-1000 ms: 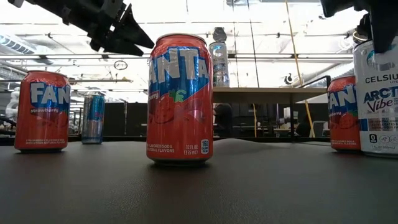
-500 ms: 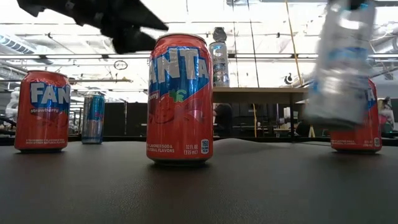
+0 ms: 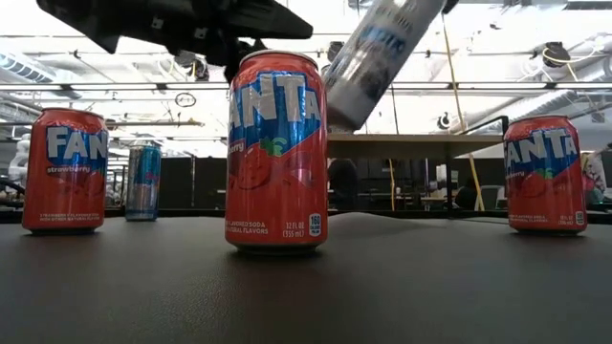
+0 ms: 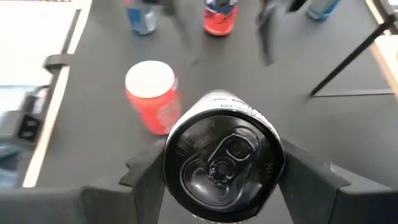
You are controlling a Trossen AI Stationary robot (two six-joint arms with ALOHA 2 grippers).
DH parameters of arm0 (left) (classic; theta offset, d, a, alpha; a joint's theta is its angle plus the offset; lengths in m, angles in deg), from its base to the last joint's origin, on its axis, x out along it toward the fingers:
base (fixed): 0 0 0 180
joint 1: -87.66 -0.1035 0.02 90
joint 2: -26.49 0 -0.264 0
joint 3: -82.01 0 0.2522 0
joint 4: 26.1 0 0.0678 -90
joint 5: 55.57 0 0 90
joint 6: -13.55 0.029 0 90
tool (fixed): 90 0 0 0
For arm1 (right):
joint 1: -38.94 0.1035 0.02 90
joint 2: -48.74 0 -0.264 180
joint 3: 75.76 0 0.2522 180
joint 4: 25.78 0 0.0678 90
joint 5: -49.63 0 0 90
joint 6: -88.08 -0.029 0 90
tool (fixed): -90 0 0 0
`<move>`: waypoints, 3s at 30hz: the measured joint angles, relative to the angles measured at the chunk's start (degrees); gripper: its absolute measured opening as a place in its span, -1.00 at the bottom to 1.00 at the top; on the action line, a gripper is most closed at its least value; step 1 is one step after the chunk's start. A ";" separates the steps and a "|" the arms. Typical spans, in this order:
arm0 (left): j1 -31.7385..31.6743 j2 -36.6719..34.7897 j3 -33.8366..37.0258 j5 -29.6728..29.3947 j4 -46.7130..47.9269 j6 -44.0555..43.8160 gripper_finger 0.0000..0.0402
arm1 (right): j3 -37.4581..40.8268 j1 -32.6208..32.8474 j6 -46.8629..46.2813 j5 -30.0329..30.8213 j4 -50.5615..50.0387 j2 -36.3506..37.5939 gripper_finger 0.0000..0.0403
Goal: Place canned beverage on shelf
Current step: Put the black soda can on the shelf
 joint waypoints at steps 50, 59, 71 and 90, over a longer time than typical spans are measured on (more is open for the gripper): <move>-1.90 8.03 -5.49 -1.41 -11.26 8.31 0.14 | 44.39 -1.68 15.23 4.87 83.58 10.87 0.63; -3.06 8.15 -5.39 -2.75 -11.98 8.40 0.14 | 40.45 -3.31 17.23 3.43 90.03 3.38 0.63; -3.08 8.15 -5.40 -2.44 -11.57 8.53 0.14 | 35.72 -5.57 17.28 4.16 89.29 -2.79 0.60; -2.84 5.75 -5.64 -8.97 -1.41 8.13 0.66 | 34.12 -10.61 14.92 4.33 77.59 -0.76 0.19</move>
